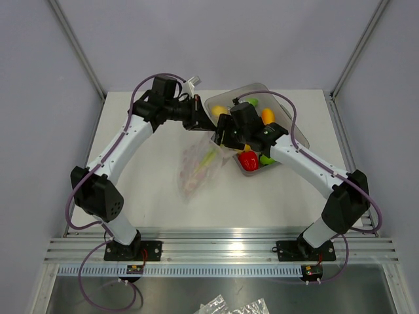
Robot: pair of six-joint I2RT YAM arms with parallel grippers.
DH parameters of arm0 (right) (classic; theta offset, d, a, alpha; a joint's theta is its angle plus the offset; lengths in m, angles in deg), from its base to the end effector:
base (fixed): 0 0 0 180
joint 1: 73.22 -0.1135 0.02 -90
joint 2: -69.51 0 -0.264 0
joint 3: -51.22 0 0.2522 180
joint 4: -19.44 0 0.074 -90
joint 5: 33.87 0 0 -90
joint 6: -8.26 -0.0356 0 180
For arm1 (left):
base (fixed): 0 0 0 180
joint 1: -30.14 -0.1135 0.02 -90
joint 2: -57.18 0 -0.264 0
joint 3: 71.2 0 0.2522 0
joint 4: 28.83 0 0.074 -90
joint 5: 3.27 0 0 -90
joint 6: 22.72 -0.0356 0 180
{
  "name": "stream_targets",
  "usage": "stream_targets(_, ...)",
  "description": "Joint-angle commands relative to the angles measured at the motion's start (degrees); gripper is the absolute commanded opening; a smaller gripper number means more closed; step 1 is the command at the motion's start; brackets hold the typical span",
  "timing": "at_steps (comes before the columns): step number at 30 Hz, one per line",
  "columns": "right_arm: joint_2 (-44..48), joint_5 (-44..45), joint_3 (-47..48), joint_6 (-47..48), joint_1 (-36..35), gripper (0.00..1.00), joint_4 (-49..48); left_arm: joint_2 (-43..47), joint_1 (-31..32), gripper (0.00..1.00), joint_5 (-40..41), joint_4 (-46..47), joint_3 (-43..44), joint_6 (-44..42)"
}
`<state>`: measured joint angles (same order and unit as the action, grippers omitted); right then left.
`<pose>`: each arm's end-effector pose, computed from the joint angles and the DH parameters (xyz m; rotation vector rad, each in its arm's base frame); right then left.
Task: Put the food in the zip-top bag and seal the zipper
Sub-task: Adjust the fake vegetable in the zipper food storage bag.
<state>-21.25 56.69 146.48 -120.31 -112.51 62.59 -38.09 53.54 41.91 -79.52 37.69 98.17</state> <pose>0.2792 0.2280 0.3288 -0.0092 2.3460 0.6998 0.3283 -0.1694 0.3759 0.3209 2.3259 -1.3664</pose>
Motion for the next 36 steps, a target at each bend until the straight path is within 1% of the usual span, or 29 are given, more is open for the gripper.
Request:
stream_targets(1, -1.2, -0.9, 0.9, 0.2, -0.7, 0.68, 2.9, 1.2, 0.2, 0.0, -0.6, 5.8, 0.1, 1.3)
stream_targets(3, -2.4, -0.9, 1.5, 0.2, -0.7, 0.68, 4.4, 1.1, 0.2, 0.0, -0.4, 6.0, -0.6, 1.2)
stream_targets(9, -1.6, 3.5, -0.1, -1.1, -0.8, 0.69, 5.0, 0.7, 0.4, 0.0, -0.8, 7.2, -1.7, 1.6)
stream_targets(11, -2.9, 4.4, 0.0, -1.7, -0.9, 0.74, 5.3, 0.6, 0.7, 0.0, -1.1, 7.6, -1.4, 1.6)
stream_targets(13, -4.2, 4.9, 0.1, -2.1, -0.9, 0.75, 4.6, 0.3, 1.0, 0.0, -1.8, 7.7, -1.2, 1.7)
stream_targets(15, -6.5, 5.3, 0.0, -2.6, -0.8, 0.75, 3.4, 0.4, 1.3, 0.0, -2.0, 7.7, -1.0, 1.6)
stream_targets(16, -7.1, 5.3, -0.4, -3.0, -0.9, 0.75, 1.2, 0.4, 1.6, 0.0, -2.6, 7.7, -1.0, 1.6)
stream_targets(19, -7.8, 5.4, -2.4, -4.8, -0.8, 0.75, -2.7, 0.6, 2.0, 0.0, -3.4, 7.9, -1.1, 1.6)
stream_targets(20, -7.9, 5.1, -3.4, -5.1, -0.9, 0.75, -5.6, 0.5, 2.2, 0.0, -3.7, 8.0, -1.1, 1.7)
stream_targets(22, -8.0, 4.6, -4.3, -5.8, -0.9, 0.74, -8.5, 0.4, 2.5, 0.0, -4.3, 7.7, -0.8, 1.4)
stream_targets(24, -8.7, 4.0, -4.6, -6.2, -0.8, 0.73, -11.4, 0.3, 2.6, 0.0, -4.8, 6.9, -0.1, 0.8)
stream_targets(29, -10.8, 2.5, -2.8, -5.7, -0.9, 0.68, -12.8, -0.1, 3.1, 0.0, -4.8, 4.1, 0.7, -1.4)
stream_targets(30, -11.1, 2.6, -2.5, -5.6, -0.9, 0.66, -12.5, 0.0, 3.2, 0.0, -4.9, 4.1, 0.5, -1.5)
stream_targets(31, -11.7, 2.7, -2.3, -5.6, -0.8, 0.62, -12.3, 0.0, 3.2, 0.0, -5.0, 4.1, 0.1, -1.7)
stream_targets(33, -12.2, 3.4, -1.6, -5.5, -0.8, 0.58, -11.5, 0.0, 3.3, 0.0, -5.0, 4.1, -0.1, -1.9)
stream_targets(35, -12.8, 4.8, -1.2, -5.6, -0.9, 0.53, -10.7, 0.3, 3.3, 0.0, -5.0, 4.1, -0.5, -1.9)
stream_targets(36, -13.0, 5.3, -1.0, -5.7, -0.9, 0.53, -10.1, 0.6, 3.3, 0.0, -5.0, 4.4, -0.6, -1.9)
